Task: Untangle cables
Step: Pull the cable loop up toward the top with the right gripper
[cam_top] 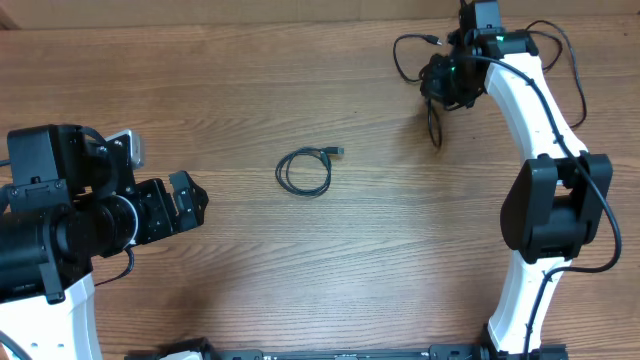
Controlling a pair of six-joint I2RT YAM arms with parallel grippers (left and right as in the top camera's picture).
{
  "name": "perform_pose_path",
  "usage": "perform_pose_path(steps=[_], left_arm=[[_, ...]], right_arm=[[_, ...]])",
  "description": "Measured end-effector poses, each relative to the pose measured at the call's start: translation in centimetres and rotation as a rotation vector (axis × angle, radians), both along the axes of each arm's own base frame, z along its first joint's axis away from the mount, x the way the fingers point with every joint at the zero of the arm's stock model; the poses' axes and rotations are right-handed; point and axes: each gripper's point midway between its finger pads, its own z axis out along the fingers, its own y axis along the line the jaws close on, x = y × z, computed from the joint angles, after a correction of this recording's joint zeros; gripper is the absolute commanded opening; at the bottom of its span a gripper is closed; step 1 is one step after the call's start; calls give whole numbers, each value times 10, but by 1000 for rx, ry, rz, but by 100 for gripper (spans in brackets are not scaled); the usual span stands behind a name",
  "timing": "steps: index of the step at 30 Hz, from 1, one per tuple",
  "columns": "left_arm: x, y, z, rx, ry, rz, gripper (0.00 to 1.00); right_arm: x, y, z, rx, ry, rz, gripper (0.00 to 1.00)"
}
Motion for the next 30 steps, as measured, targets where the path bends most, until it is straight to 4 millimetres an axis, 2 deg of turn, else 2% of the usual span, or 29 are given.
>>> perform_pose_path(steps=[6,8,13,16,18,24,27,30], left_arm=[[0,0,0,0,0,0,100],[0,0,0,0,0,0,100],[0,0,0,0,0,0,100],[0,0,0,0,1,0,100],[0,0,0,0,1,0,100],[0,0,0,0,2,0,100],[-1,0,0,-1,3,0,100],[-1,0,0,-1,3,0,100]], right_arm=[[10,-17,0,-93,-39,-47,12],[9,-20,0,-110,-36,-54,18],[2,-24,-4,-132,-2,-57,24],[-3,-25,-6,-143,14,-50,40],[-4,-25,-6,-149,21,-44,41],[-4,-30,-7,-153,23,-57,57],[-3,-52,-7,-155,30,-117,58],[-2,-92,-6,-164,30,-203,58]])
